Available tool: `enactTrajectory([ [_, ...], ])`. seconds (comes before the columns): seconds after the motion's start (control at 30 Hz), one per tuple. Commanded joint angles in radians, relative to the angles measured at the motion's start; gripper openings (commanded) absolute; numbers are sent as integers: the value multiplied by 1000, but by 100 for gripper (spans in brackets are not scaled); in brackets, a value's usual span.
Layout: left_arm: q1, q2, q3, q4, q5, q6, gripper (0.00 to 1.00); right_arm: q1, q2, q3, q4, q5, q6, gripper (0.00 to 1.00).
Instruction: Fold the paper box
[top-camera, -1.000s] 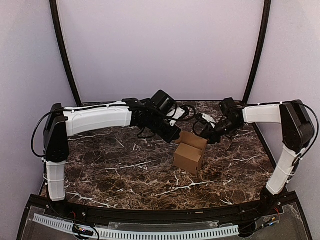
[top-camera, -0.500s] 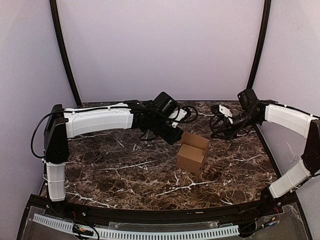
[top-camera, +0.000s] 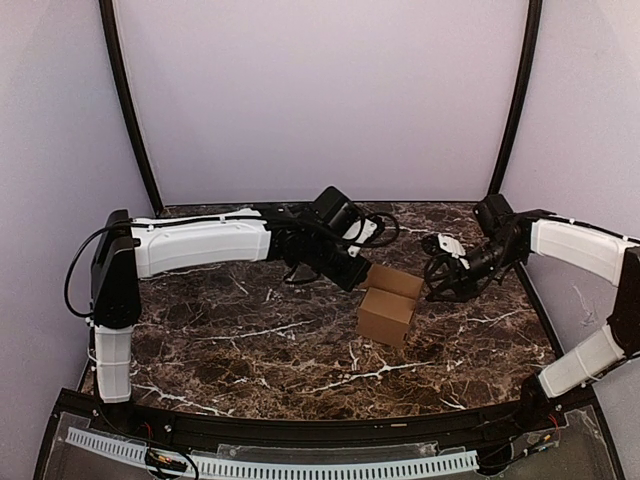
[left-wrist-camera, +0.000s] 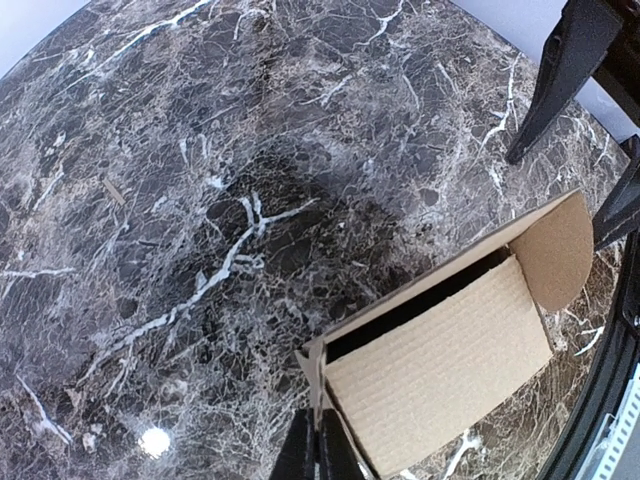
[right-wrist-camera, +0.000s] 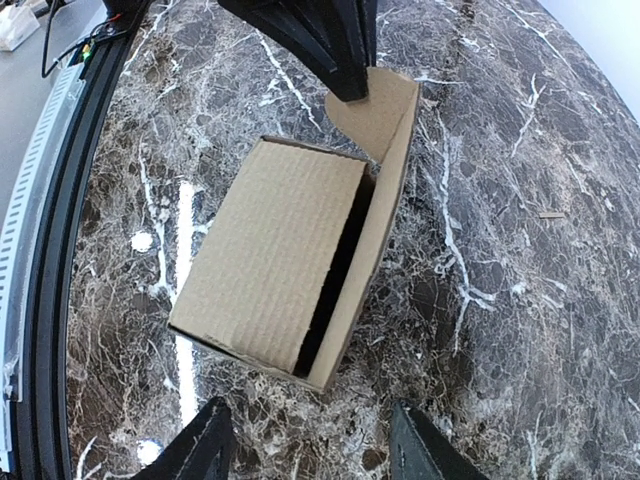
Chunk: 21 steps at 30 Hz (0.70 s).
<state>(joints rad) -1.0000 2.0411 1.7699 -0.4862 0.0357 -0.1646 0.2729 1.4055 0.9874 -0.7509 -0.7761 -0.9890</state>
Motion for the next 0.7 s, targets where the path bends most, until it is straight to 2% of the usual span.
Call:
enactTrajectory([
  [0.0,-18,30,39,1,-4,-33,1,12,-49,-42,47,23,37,51],
  [0.37,-22,68,119,-23,26,-69,1,17,-64,-57,107,46,113,43],
  [0.67,-46,93,117,-10,34,-104,1,18,-113,-96,93,58,97,43],
])
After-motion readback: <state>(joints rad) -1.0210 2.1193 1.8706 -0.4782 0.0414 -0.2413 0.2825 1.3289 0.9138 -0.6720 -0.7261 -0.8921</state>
